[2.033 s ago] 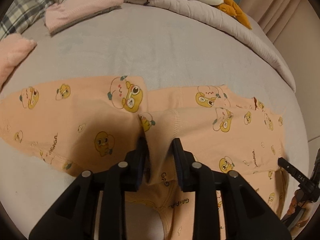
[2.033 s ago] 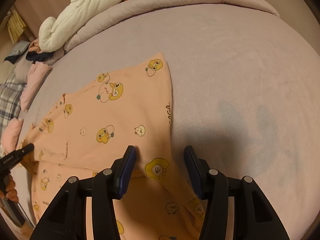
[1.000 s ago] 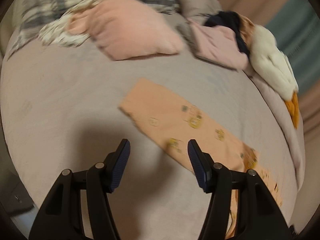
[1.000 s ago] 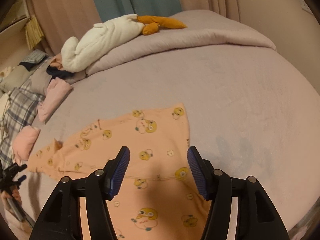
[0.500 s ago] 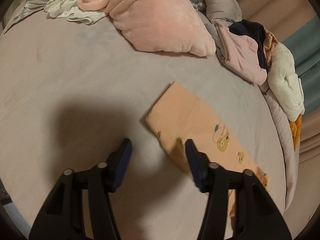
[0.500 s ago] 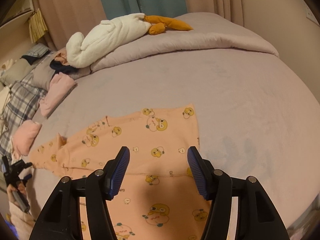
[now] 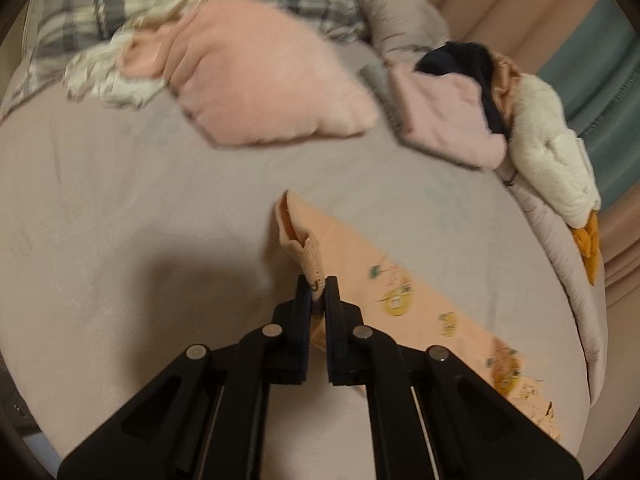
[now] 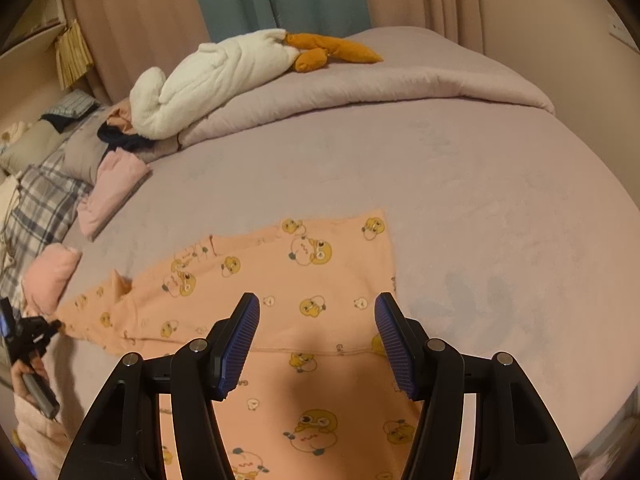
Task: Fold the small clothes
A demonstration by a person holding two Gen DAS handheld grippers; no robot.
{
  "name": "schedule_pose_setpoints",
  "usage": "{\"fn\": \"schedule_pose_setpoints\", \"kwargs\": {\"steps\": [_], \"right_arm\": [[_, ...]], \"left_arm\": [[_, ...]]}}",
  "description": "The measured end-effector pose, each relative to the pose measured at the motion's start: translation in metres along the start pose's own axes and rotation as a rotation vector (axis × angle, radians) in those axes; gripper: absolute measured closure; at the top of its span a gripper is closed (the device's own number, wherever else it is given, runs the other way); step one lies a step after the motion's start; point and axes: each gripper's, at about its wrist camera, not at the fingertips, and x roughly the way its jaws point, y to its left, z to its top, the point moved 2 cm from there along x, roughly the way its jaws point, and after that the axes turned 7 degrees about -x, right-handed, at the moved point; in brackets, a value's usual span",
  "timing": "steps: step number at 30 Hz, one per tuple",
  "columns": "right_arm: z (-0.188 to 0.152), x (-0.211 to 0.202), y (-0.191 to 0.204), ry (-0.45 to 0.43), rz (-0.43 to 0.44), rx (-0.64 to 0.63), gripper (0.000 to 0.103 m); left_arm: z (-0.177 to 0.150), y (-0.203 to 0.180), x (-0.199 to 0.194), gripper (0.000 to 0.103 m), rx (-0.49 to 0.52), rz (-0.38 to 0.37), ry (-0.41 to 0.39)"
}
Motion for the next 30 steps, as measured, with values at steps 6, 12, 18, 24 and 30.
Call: {"fn": "schedule_pose_setpoints", "kwargs": {"steps": [6,12,18,24,30], "right_arm": [[-0.003,-0.007,-0.002,-0.021,-0.003,0.001,0.043],[-0.003,-0.015,-0.007,-0.043,0.002,0.016,0.043],[-0.004,-0.022,-0.006,-0.063,0.012,0.02,0.043],[-0.007,-0.025,-0.007,-0.074,0.021,0.024,0.043],[-0.01,-0.023,-0.01,-0.068,0.029,0.033,0.043]], "left_arm": [[-0.002,-0.035,-0.024,0.098,0.058,-0.066,-0.028],[-0.015,-0.08,-0.049,0.098,0.157,-0.157,-0.049],[-0.031,-0.114,-0.067,0.098,0.23,-0.262,-0.025],[-0.067,-0.157,-0.075,0.098,0.374,-0.327,0.014],[-0.102,-0.187,-0.067,0.098,0.476,-0.356,0.077]]}}
